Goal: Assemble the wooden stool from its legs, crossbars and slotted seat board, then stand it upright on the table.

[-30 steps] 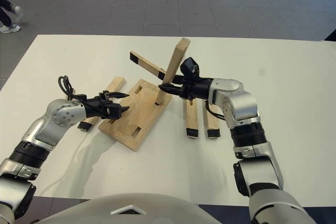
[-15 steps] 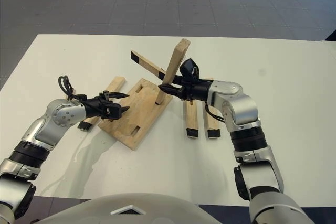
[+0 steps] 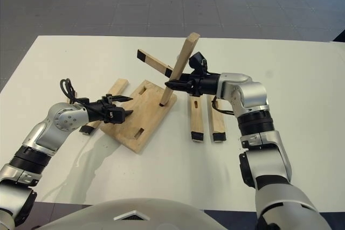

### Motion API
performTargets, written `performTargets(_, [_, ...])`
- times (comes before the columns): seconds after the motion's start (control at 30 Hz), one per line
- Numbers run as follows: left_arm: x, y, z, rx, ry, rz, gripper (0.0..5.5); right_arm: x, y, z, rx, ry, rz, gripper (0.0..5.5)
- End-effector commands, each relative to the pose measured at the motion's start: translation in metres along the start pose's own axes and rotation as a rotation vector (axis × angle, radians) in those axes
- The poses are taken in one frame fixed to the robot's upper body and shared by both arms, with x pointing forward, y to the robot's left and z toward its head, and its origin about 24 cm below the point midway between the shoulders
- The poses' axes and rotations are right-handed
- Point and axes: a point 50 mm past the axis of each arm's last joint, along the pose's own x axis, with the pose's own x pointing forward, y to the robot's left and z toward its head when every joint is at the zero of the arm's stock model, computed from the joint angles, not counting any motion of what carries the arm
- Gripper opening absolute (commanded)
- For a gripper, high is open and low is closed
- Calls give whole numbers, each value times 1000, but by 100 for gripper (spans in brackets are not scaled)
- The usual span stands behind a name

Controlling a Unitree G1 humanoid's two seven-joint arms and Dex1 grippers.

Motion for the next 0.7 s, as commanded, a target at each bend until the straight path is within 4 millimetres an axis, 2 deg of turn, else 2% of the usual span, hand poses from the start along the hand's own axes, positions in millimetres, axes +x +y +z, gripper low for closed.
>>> performTargets(0.03, [0, 0, 2, -3, 2, 7, 223, 3, -8, -55, 181, 178, -52, 202])
performTargets(0.2, [1, 0, 2, -2, 2, 3, 223, 1, -9, -55, 158, 181, -66, 202])
performTargets(0.33, [1, -7, 2, -10, 5, -17, 223, 7, -2, -55, 47, 189, -81, 202])
performTargets(0.47, [1, -5, 1, -11, 4, -18, 223, 17, 8, -89, -18, 296, -70, 202])
performTargets(0.53, [1, -5, 1, -12, 6, -16, 223, 18, 9, -98, -9, 310, -72, 202])
performTargets(0.7, [1, -4, 2, -12, 4, -12, 223, 13, 6, -89, 11, 265, -89, 202])
